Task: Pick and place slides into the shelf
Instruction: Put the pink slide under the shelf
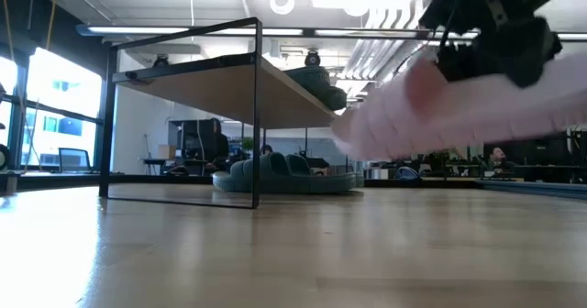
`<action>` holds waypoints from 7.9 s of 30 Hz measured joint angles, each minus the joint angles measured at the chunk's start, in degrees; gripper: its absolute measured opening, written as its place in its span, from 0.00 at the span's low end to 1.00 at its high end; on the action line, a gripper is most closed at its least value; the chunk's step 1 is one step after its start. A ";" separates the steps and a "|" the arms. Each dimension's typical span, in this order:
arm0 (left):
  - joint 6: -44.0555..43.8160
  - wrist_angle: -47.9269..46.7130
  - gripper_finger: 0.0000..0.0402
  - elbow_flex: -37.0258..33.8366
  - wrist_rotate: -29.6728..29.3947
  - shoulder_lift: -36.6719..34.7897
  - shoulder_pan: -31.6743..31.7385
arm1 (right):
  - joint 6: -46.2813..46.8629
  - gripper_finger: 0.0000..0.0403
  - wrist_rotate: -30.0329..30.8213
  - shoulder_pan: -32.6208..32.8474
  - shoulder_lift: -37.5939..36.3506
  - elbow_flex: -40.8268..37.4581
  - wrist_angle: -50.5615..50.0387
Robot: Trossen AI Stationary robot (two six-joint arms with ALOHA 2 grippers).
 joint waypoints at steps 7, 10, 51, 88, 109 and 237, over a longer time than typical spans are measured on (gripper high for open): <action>0.04 0.00 0.45 0.00 0.22 0.02 0.00 | -1.87 0.07 -0.98 -1.10 11.18 0.11 10.43; 0.05 0.00 0.45 0.00 0.22 0.02 0.00 | -4.70 0.09 -2.82 -2.07 16.40 1.14 16.48; 0.11 0.00 0.45 0.00 0.46 0.03 0.00 | -10.26 0.54 5.78 -7.63 28.23 6.08 17.57; 0.11 -0.13 0.45 -0.02 3.99 0.04 0.00 | -2.00 0.04 50.36 5.63 8.18 5.91 9.21; 0.11 -1.57 0.45 -0.02 4.31 0.04 0.02 | 1.90 0.00 54.67 6.28 29.23 6.25 44.82; 1.81 -1.75 0.45 -0.02 3.45 0.04 0.02 | 22.04 0.00 68.09 6.26 34.00 6.67 39.57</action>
